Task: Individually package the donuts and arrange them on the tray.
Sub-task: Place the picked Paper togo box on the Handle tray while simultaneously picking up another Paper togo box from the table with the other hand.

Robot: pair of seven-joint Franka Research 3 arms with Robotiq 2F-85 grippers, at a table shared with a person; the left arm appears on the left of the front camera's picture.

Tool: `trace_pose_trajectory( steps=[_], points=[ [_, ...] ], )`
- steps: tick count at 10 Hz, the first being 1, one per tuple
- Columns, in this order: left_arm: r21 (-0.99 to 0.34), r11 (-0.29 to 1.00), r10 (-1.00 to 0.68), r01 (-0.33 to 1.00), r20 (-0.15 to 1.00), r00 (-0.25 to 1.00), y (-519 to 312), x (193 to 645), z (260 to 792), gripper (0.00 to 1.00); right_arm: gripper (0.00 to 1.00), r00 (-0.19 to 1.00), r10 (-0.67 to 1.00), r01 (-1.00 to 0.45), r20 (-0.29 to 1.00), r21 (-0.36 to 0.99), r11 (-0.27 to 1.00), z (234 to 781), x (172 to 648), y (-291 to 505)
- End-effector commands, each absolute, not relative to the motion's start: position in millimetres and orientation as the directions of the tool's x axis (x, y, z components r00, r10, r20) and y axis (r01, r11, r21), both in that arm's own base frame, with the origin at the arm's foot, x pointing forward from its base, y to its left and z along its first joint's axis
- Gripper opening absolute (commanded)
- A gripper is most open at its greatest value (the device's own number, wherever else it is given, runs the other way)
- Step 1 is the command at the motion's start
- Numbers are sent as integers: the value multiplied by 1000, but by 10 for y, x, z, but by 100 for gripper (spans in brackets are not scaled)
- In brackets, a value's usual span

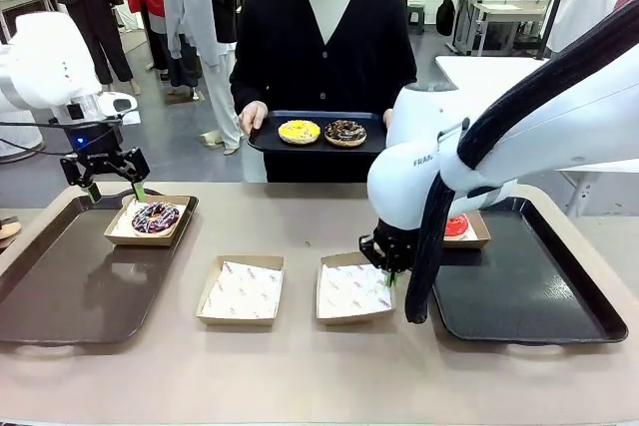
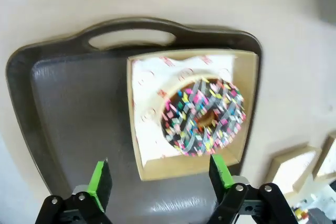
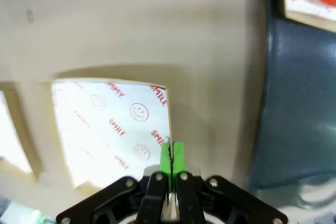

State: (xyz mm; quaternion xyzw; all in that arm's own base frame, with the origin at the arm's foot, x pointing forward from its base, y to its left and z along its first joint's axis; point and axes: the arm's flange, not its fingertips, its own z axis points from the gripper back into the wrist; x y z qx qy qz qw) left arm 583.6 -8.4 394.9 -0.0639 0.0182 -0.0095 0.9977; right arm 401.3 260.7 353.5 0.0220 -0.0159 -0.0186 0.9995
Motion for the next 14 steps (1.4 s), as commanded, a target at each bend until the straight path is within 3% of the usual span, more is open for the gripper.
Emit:
trace_pose_trajectory(
  steps=[1,5,7,11,14],
  points=[
    [-267,962,-62,60,2,998,108,5392,4261,97,0,995,-34,31,98,26,999,4164,3842,2444],
    [-621,775,-59,115,110,992,659,4632,4679,97,0,982,-79,73,173,40,997,5074,4138,2332],
    [-725,675,-36,138,154,987,1014,4347,4760,97,0,982,-104,103,160,13,995,5294,4399,2351],
    [-884,459,15,92,111,994,1624,4484,4329,97,0,986,-72,68,148,36,997,5440,4787,2549],
    [-932,362,54,19,41,998,1935,4495,3897,97,0,988,-85,78,131,56,995,5417,4978,2702]
  ],
)
